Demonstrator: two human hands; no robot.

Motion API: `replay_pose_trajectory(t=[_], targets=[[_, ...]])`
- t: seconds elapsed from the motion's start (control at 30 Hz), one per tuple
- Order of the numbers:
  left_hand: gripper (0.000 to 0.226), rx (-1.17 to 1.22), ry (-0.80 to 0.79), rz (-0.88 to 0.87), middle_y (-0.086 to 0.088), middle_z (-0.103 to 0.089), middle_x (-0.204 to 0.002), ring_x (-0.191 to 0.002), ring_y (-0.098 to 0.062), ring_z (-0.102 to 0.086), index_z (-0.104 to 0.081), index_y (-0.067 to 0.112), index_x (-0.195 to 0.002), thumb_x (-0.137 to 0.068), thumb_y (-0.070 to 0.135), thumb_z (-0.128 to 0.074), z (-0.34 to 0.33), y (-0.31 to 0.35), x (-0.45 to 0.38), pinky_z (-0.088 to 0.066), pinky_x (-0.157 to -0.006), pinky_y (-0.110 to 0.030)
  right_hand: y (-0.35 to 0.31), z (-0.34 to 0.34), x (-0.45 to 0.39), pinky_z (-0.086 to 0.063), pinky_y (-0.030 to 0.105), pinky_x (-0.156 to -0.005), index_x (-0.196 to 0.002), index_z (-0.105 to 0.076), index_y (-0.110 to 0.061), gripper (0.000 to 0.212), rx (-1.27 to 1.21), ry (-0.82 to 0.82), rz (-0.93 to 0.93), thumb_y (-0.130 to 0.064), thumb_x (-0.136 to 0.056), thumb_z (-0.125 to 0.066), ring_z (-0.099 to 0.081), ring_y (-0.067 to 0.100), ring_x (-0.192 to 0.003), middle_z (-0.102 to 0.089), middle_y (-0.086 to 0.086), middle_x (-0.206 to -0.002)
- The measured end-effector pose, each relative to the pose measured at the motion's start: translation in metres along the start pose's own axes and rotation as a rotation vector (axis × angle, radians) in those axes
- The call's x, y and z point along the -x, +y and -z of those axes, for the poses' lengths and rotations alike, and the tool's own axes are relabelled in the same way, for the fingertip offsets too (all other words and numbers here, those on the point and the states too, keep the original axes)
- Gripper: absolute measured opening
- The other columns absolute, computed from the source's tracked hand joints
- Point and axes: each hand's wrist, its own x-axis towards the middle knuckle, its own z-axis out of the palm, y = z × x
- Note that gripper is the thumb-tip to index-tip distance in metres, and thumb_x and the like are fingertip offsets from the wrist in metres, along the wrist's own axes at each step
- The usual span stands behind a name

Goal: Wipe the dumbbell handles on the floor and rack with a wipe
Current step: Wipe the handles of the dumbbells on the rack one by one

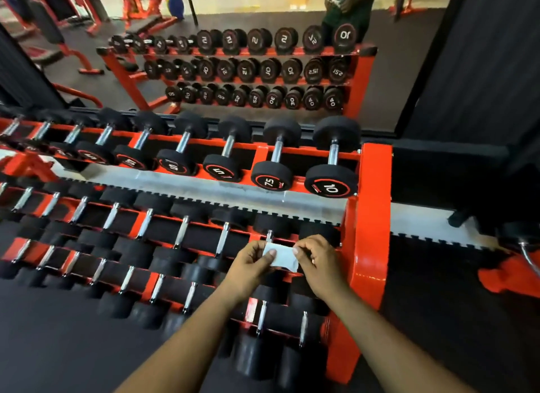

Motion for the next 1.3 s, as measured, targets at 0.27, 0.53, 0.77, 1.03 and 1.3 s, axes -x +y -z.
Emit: replay_pose_trajectory(t=[0.27,0.53,0.77,1.03,1.3], targets=[[0.010,-0.183,-0.134,0.012,-0.006,-0.074,-0.095,-0.086,-0.016,-0.067,-0.069,0.013,-0.104,-0.098,0.019,-0.064,0.005,-0.027,-0.057,-0.056,-0.081,-0.036,0.009,-0.012,-0.022,-0.055,0.027,-0.088,-0.128,-0.062,-0.033,0.045,-0.082,-0.363,-0.272,-0.031,-0.085,-0.075,-0.067,0.001,-0.097,-0.070,-0.016,-0.111],[0.009,-0.243,-0.249,0.063,0.002,-0.073,-0.081,-0.069,-0.008,-0.066,-0.068,0.020,-0.090,-0.098,0.017,-0.067,0.040,-0.058,-0.117,-0.051,-0.063,-0.026,0.024,-0.056,-0.027,-0.054,0.032,-0.073,-0.109,-0.068,-0.025,0.031,0.081,-0.358,-0.488,-0.022,-0.081,-0.081,-0.070,0.008,-0.079,-0.073,-0.009,-0.088],[0.005,-0.309,-0.454,0.022,0.007,-0.071,-0.084,-0.070,0.003,-0.063,-0.068,0.012,-0.103,-0.098,0.013,-0.065,0.051,-0.085,-0.144,-0.048,-0.067,-0.017,0.031,-0.080,-0.048,-0.054,0.028,-0.093,-0.124,-0.068,-0.021,0.032,-0.027,-0.223,-0.583,-0.026,-0.093,-0.073,-0.069,0.003,-0.101,-0.074,-0.008,-0.109],[0.017,-0.257,-0.375,0.209,0.002,-0.073,-0.086,-0.071,-0.008,-0.069,-0.066,0.024,-0.099,-0.084,0.016,-0.071,0.031,-0.138,-0.152,-0.054,-0.066,-0.027,0.083,-0.100,-0.044,-0.058,0.060,-0.082,-0.095,-0.070,-0.018,0.012,-0.207,-0.045,-0.848,-0.006,-0.093,-0.066,-0.071,0.026,-0.082,-0.075,0.016,-0.094],[0.031,-0.188,-0.214,0.399,0.009,-0.074,-0.084,-0.074,-0.001,-0.067,-0.071,0.015,-0.108,-0.089,0.039,-0.070,-0.015,-0.194,-0.158,-0.052,-0.068,-0.022,0.153,-0.114,-0.033,-0.056,0.042,-0.082,-0.097,-0.066,-0.024,0.016,-0.225,-0.038,-0.995,-0.010,-0.093,-0.058,-0.066,0.019,-0.086,-0.072,0.000,-0.094]])
